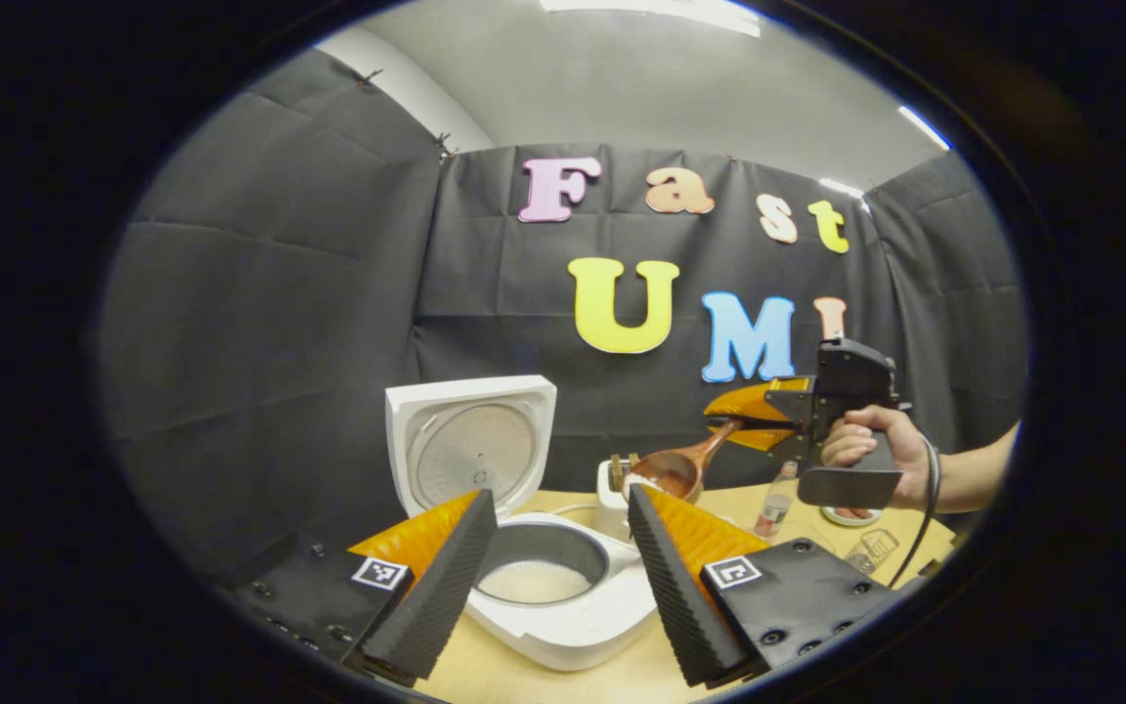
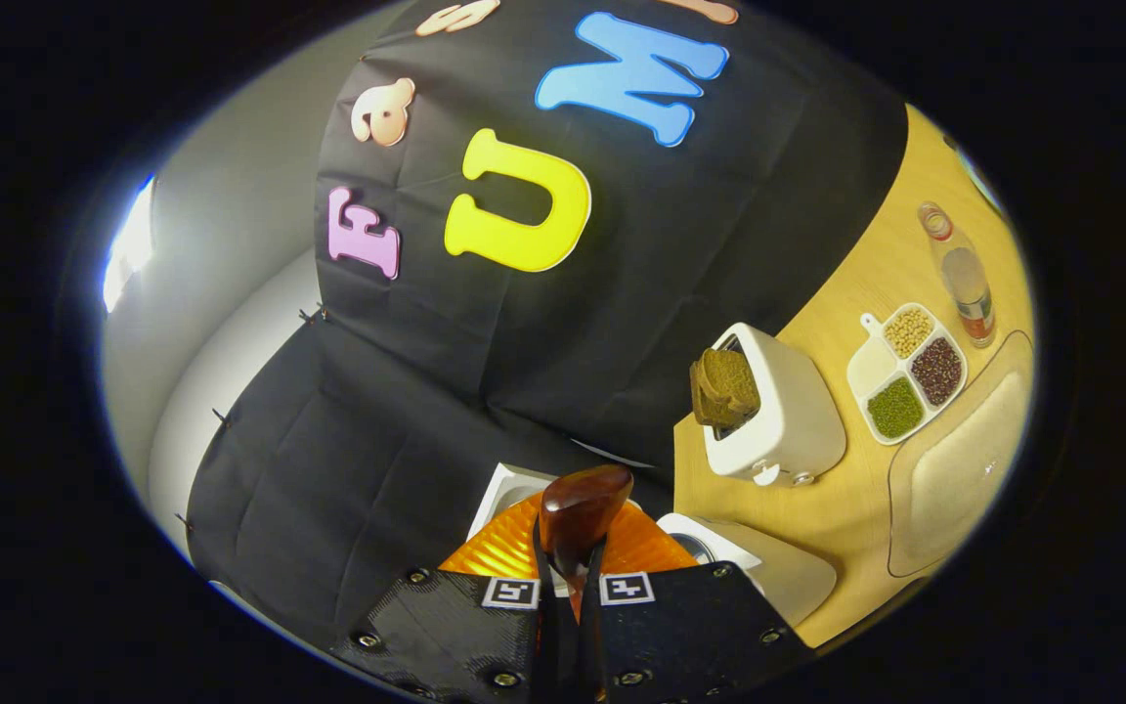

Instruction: Close the left gripper, press the button to open the rice cooker; take a wooden spoon from the chopstick holder with the right hand, scoop a spoonful of rice and pour it into the rice cooker, then put the wooden spoon back into the chopstick holder.

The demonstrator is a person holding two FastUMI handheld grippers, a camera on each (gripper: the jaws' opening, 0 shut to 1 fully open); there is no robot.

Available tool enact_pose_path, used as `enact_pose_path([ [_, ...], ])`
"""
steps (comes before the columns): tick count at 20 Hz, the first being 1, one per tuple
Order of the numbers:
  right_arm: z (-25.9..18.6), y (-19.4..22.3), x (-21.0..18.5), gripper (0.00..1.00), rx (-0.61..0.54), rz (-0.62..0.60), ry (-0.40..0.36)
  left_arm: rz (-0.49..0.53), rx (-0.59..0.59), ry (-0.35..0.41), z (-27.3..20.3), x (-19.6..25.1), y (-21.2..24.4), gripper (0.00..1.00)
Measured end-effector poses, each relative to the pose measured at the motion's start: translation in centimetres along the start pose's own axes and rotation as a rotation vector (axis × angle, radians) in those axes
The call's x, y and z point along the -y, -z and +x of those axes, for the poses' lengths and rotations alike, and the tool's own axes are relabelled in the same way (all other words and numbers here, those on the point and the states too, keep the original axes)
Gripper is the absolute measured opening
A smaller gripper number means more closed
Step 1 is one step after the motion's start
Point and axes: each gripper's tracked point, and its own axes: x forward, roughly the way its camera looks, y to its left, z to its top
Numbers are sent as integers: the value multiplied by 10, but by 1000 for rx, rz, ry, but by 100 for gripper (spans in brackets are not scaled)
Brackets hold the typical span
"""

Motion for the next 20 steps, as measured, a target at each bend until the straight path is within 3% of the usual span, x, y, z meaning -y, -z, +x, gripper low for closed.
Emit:
enact_pose_path([
  [9,84,47,-1,8,-113,-267,57,-18,-3,-44,-9,-17,5,94],
  [13,122,70,-7,8,-156,-544,75,0,-4,-58,-13,-15,9,95],
  [20,138,134,-43,8,-250,-1039,-52,1,-11,-87,-16,-18,14,95],
])
